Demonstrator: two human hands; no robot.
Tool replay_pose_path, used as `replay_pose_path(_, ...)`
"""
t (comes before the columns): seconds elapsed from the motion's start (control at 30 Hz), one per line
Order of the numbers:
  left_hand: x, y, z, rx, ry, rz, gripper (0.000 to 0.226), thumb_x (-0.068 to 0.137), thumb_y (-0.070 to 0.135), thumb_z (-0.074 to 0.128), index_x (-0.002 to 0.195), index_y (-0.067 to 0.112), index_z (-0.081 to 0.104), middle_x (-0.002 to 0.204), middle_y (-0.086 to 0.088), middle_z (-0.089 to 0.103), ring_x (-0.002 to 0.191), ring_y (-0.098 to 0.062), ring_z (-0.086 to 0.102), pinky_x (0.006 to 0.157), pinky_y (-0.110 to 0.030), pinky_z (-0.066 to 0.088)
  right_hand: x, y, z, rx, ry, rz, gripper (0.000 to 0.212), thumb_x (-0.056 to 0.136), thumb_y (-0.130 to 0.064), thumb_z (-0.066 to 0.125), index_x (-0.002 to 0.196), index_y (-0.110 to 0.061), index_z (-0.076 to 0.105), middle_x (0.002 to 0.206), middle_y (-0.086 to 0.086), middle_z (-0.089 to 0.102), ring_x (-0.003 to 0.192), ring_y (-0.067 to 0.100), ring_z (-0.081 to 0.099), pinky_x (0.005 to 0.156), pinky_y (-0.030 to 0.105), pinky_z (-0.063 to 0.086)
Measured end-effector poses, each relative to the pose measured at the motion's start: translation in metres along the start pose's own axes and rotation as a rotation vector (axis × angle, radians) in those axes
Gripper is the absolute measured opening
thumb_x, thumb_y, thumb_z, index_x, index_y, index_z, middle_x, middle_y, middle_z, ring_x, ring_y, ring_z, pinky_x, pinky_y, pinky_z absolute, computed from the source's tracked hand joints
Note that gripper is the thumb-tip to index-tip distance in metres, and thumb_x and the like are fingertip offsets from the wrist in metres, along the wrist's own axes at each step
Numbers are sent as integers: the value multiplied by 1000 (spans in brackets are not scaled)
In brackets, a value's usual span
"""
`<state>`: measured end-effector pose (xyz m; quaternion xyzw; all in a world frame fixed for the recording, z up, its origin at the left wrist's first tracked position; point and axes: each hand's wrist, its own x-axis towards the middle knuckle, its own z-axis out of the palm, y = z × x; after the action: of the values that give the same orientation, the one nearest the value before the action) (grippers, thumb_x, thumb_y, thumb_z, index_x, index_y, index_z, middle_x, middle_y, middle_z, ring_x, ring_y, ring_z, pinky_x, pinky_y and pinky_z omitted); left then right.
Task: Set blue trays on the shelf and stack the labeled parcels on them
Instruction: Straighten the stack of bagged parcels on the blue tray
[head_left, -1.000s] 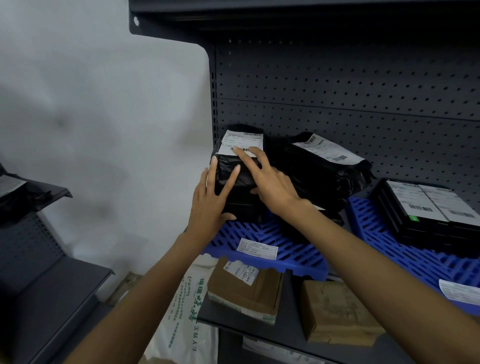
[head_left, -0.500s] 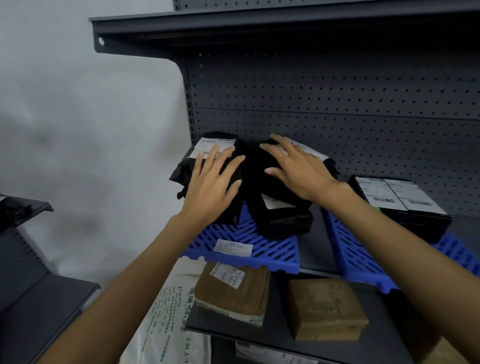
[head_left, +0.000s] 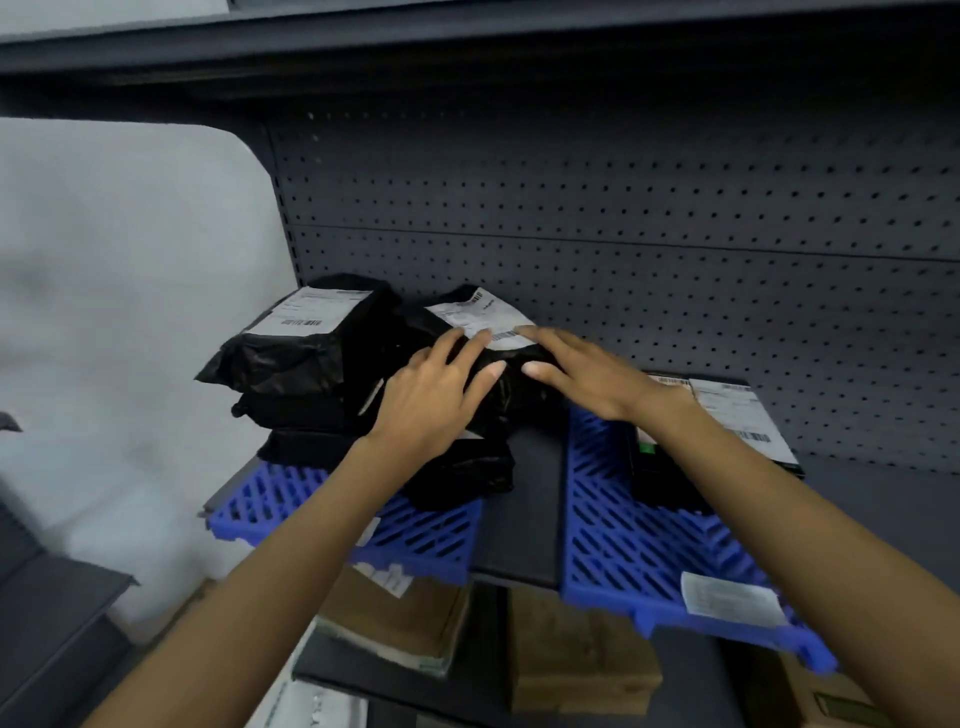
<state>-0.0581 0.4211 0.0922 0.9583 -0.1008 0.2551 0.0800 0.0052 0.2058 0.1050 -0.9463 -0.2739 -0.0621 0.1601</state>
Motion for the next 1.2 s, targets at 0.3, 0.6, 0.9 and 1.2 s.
replay_pose_path(0.3,4,40,23,-93,-3,-248,68,89,62,50,146,30,32,155,-5,21,133,-37,42,93,-55,50,33,27,8,180,-119,-239,65,101,-27,52,153,-34,14,156,5,33,136,24,40,110,40,38)
replay_pose_path(0.6,9,49,46,-307,88,-347,86,74,27,82,144,22,32,157,-5,8,139,-34,31,100,-53,46,70,42,6,302,-345,-334,86,94,-22,64,155,-37,5,158,3,26,136,21,39,113,42,36)
replay_pose_path(0.9,-8,34,36,-418,131,-257,80,72,9,80,137,29,39,156,4,15,132,-3,31,94,1,28,41,22,16,363,-124,-281,98,79,-22,80,154,-36,17,153,2,37,136,20,40,111,42,38)
replay_pose_path(1.2,-39,-14,-8,-408,45,-53,83,72,15,85,142,22,40,151,0,31,145,-9,25,119,-26,24,-7,-29,33,296,197,-235,90,79,-24,80,150,-38,26,141,3,46,126,28,48,99,41,40)
